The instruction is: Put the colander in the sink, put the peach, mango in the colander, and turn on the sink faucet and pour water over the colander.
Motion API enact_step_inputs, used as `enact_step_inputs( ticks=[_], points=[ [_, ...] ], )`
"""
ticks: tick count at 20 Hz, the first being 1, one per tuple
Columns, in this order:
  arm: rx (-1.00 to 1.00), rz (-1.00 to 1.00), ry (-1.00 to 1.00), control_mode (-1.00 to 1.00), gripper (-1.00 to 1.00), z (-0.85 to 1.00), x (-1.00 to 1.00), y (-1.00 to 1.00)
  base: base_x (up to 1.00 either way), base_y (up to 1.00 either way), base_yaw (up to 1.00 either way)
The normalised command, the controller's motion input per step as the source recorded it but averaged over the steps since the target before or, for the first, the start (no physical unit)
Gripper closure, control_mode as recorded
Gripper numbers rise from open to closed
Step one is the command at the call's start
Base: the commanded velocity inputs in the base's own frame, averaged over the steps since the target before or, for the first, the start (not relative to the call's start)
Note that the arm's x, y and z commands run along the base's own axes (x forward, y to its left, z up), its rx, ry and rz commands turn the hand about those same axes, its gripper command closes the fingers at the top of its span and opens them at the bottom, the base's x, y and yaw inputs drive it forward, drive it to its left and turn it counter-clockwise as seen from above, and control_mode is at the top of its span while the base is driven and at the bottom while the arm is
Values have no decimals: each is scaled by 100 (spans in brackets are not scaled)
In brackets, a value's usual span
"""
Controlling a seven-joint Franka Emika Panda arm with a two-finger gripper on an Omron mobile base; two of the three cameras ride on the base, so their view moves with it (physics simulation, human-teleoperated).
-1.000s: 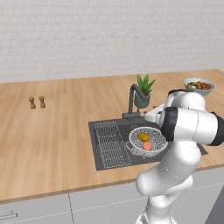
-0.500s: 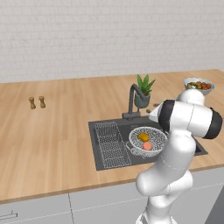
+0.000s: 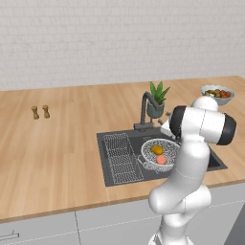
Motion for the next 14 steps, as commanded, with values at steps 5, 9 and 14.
enact_step_inputs(
  ticks=[5,9,14],
  points=[
    [0,0,-6,-100,-100,9,6,21,0,0,0],
    [0,0,0,-100,-100,13,18,14,0,0,0],
    [0,0,0,-100,-100,2,34,7,0,0,0]
  ],
)
